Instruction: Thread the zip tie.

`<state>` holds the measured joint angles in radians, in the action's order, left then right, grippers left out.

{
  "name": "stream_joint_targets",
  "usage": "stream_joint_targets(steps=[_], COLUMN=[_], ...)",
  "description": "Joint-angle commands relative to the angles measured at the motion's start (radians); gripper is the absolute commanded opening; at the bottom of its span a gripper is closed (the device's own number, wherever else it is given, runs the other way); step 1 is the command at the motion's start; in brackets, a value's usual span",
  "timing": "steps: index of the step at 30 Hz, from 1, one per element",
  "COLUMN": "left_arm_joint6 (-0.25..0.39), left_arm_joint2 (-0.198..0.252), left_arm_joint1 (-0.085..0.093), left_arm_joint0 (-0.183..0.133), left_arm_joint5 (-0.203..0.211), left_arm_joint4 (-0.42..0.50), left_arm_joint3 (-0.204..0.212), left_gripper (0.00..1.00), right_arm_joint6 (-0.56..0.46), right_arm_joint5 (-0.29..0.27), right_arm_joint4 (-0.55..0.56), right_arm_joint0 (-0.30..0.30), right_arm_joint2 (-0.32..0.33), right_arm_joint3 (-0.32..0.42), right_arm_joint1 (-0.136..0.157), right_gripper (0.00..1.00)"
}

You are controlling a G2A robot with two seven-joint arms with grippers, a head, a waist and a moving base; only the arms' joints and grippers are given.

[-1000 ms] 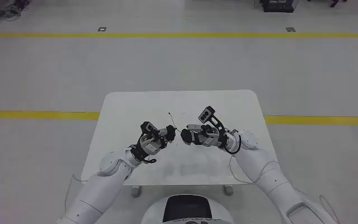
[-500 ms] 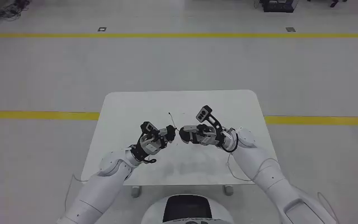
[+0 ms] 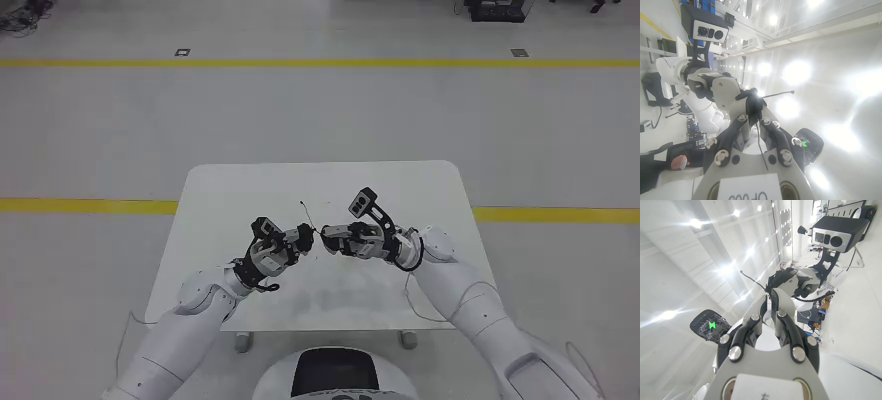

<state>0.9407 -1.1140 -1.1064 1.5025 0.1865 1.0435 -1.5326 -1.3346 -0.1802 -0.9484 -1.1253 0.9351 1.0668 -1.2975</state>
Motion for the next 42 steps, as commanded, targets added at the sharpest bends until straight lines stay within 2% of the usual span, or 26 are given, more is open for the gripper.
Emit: stream_joint_targets(steps=[1, 22, 25, 27, 42], left_arm_joint6=[0.000, 0.000, 0.000, 0.000, 0.000], left_arm_joint2=[0.000, 0.000, 0.000, 0.000, 0.000], left_arm_joint1=[0.000, 0.000, 0.000, 0.000, 0.000], left_arm_joint0=[0.000, 0.000, 0.000, 0.000, 0.000], left_arm_joint5=[0.000, 0.000, 0.000, 0.000, 0.000], left_arm_joint4=[0.000, 0.000, 0.000, 0.000, 0.000], left_arm_joint3=[0.000, 0.000, 0.000, 0.000, 0.000], left_gripper=[0.00, 0.00, 0.00, 0.00, 0.00], right_arm_joint6=[0.000, -0.004, -0.004, -0.004, -0.002], right_arm_joint5=[0.001, 0.007, 0.006, 0.006, 0.004], right_arm_joint4=[0.002, 0.013, 0.016, 0.018, 0.032], right_arm_joint0=[0.000, 0.022, 0.023, 0.022, 0.009], right_arm_joint2=[0.001, -0.004, -0.003, -0.002, 0.011], right_arm_joint3=[-0.001, -0.027, -0.029, -0.030, -0.034], right_arm_joint1=[-0.001, -0.018, -0.020, -0.021, -0.023], right_gripper=[0.09, 0.09, 0.06, 0.00, 0.00])
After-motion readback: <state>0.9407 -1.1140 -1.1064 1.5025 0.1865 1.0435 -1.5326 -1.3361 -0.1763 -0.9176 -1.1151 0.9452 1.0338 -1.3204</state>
